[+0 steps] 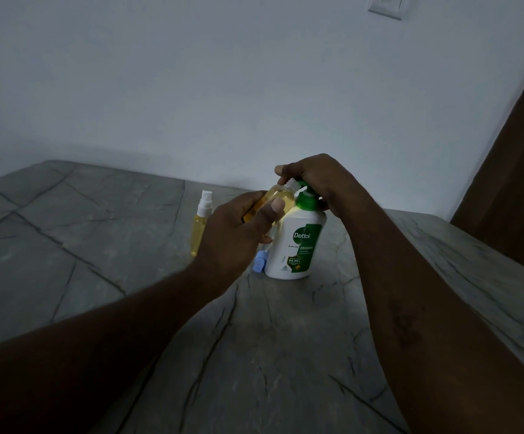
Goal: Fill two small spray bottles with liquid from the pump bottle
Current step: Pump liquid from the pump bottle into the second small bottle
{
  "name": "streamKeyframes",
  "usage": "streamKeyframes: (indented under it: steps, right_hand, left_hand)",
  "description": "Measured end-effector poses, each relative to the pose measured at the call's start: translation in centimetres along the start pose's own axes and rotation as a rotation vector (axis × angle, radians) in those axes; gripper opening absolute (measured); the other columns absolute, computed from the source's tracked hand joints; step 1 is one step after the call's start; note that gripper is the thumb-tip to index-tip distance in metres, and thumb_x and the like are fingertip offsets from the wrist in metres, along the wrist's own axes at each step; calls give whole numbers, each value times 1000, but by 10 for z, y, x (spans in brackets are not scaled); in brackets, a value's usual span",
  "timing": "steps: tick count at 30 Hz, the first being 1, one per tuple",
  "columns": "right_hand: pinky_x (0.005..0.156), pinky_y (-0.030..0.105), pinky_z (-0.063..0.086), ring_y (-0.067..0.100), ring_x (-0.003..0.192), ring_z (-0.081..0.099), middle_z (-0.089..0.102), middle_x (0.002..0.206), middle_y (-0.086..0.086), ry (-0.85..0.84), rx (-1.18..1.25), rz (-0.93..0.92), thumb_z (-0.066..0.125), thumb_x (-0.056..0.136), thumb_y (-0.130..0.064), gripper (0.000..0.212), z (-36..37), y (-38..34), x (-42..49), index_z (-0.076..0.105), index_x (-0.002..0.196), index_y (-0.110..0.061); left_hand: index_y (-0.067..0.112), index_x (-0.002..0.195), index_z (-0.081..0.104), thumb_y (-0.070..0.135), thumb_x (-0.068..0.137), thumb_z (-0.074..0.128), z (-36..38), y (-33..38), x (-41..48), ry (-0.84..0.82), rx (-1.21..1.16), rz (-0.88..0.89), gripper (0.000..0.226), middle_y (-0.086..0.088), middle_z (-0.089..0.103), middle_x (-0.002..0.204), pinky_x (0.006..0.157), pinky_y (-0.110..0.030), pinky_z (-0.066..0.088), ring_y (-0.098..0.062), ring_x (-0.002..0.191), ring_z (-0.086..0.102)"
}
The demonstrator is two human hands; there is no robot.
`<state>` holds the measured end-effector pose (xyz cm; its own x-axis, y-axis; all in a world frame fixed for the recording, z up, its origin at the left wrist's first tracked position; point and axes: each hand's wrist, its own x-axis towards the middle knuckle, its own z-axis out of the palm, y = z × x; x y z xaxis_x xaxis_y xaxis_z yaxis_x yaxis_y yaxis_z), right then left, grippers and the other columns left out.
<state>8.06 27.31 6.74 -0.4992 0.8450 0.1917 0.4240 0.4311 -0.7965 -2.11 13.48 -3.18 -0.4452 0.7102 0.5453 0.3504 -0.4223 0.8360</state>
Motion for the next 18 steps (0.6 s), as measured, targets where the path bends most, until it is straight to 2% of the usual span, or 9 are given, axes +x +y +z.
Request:
streamKeyframes:
  steps: [3,6,10,18]
  right_hand:
    - [77,36,54,20,82,69,77,90,0,2,-16,-18,75,84,-47,35,-1,0,-2,80,94,-14]
    - [68,30,49,17,76,65,74,81,-6,5,19,-44,73,87,-49,35,-5,-2,-6,80,91,-15]
    - [63,28,46,14,72,63,73,80,-6,55,2,-74,72,88,-52,35,-8,-6,-5,80,86,-18]
    - [67,29,47,15,77,64,74,81,-8,24,58,-20,74,87,-46,28,-5,-5,-5,81,87,-18]
  left_hand:
    - [24,120,70,46,97,59,0,0,0,-5,-8,-1,34,6,75,99,68,-27,62,-10,90,72]
    - [24,119,70,45,97,60,0,1,-1,-13,-29,0,32,6,75,100,67,-27,61,-10,91,72]
    - [31,115,69,48,95,59,0,1,-1,-11,-11,-3,28,7,75,102,72,-30,63,-10,93,72]
    - [20,123,70,48,95,59,1,0,0,-5,5,-12,41,5,75,103,72,-33,64,-11,91,72]
